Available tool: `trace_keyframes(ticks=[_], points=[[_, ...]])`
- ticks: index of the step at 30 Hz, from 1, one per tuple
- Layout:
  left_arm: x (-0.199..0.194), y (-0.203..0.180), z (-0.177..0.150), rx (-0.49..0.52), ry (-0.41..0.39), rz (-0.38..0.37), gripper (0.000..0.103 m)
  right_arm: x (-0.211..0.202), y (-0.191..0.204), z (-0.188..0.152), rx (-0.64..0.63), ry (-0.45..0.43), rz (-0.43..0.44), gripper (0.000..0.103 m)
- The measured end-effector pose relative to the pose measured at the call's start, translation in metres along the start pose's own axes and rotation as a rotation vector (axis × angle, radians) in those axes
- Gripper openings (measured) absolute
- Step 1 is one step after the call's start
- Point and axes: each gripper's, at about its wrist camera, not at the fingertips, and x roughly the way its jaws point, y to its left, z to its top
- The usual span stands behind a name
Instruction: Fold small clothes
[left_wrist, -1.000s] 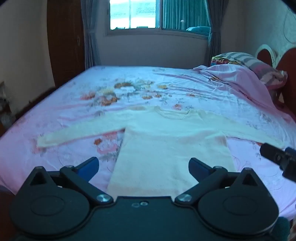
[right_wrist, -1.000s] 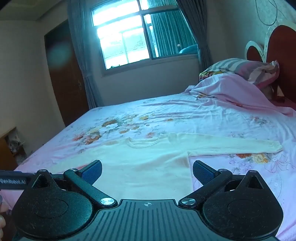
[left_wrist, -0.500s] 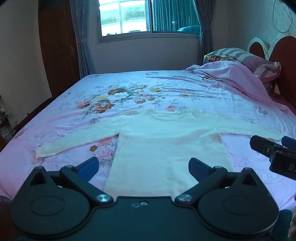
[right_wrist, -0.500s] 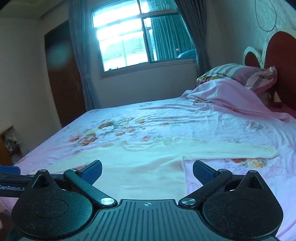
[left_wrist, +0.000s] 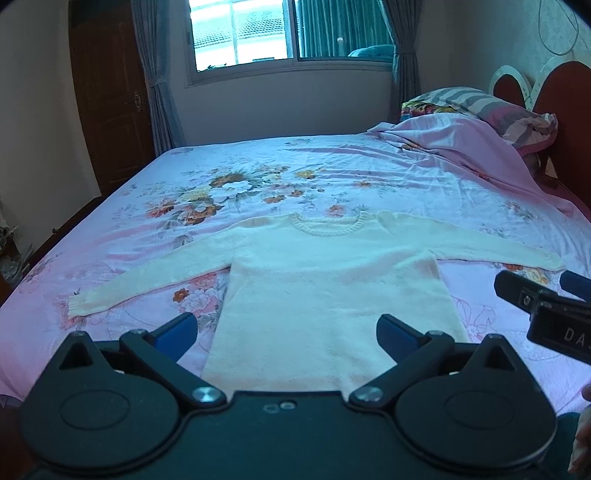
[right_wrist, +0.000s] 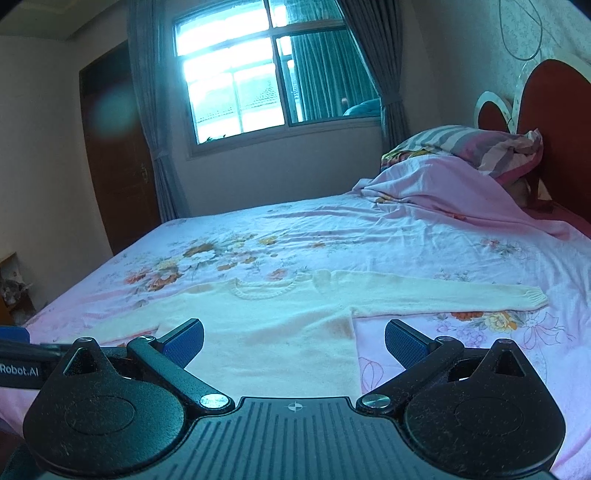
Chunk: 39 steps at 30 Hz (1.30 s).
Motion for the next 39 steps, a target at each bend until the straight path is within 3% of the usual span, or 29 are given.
trace_keyframes(ticks=[39], points=[[0.008, 0.0, -0.007, -0.002, 0.022, 0.013, 0.102, 0.006, 0.001, -0.007, -0.008, 0.017, -0.009, 0.103]])
